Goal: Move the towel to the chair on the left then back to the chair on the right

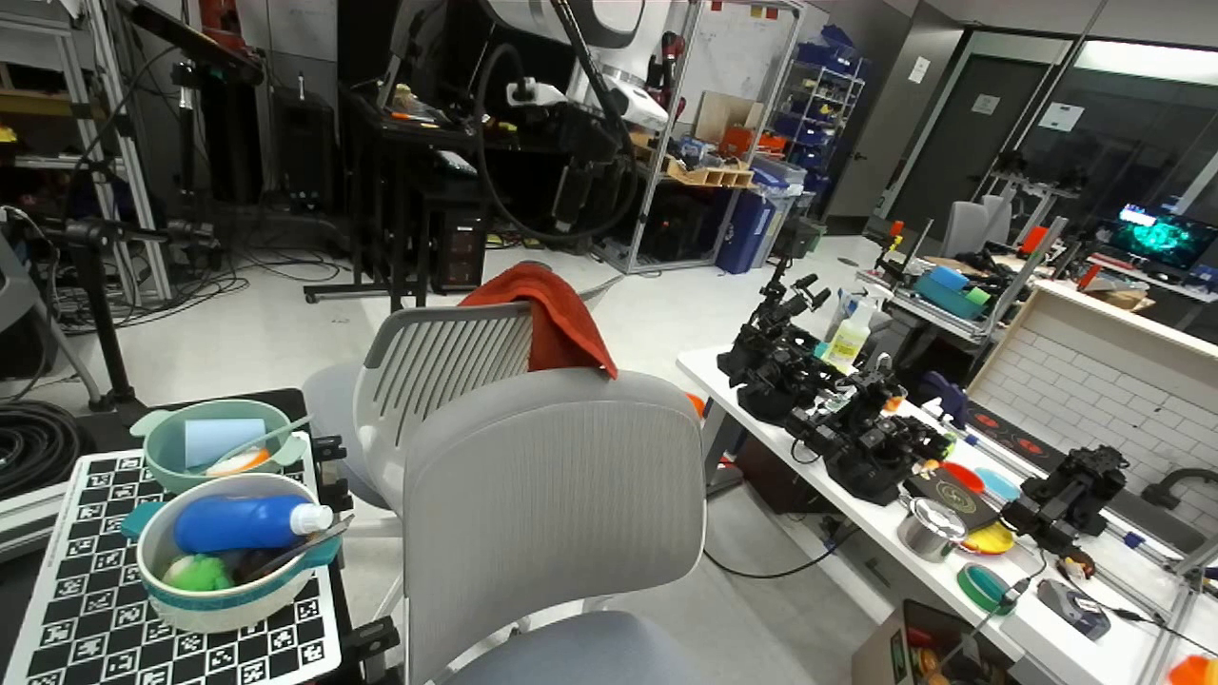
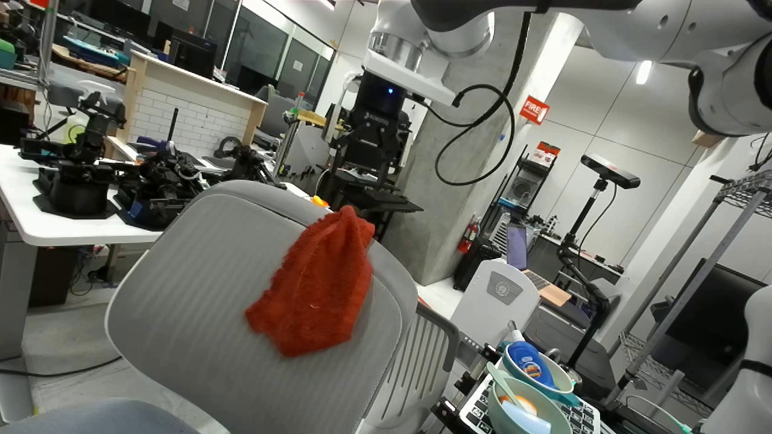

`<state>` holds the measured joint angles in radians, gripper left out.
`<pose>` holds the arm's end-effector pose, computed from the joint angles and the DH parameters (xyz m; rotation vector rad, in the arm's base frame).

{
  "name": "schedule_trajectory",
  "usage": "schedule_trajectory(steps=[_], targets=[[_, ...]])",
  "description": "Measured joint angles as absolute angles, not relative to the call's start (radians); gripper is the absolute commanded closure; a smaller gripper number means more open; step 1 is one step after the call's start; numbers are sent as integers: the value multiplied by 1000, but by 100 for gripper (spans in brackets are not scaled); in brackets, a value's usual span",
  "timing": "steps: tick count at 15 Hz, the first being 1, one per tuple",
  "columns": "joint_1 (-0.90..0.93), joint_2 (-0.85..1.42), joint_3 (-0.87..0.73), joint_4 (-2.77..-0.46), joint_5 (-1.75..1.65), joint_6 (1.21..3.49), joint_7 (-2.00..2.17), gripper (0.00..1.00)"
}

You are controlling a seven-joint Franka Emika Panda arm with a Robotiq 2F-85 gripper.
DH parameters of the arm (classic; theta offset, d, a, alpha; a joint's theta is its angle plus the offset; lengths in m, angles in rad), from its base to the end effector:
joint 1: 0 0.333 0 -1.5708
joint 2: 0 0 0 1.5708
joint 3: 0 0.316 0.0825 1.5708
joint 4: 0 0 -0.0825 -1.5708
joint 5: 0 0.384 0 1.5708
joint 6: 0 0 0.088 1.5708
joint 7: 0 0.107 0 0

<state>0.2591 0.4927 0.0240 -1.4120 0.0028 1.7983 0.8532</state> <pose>0.6614 0.1897 0.4088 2.9666 -0.8742 -0.1505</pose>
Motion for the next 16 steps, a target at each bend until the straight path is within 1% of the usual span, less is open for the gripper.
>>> schedule_trajectory(steps=[16], targets=[[252,477,25,-1431,4,1800,853,0]])
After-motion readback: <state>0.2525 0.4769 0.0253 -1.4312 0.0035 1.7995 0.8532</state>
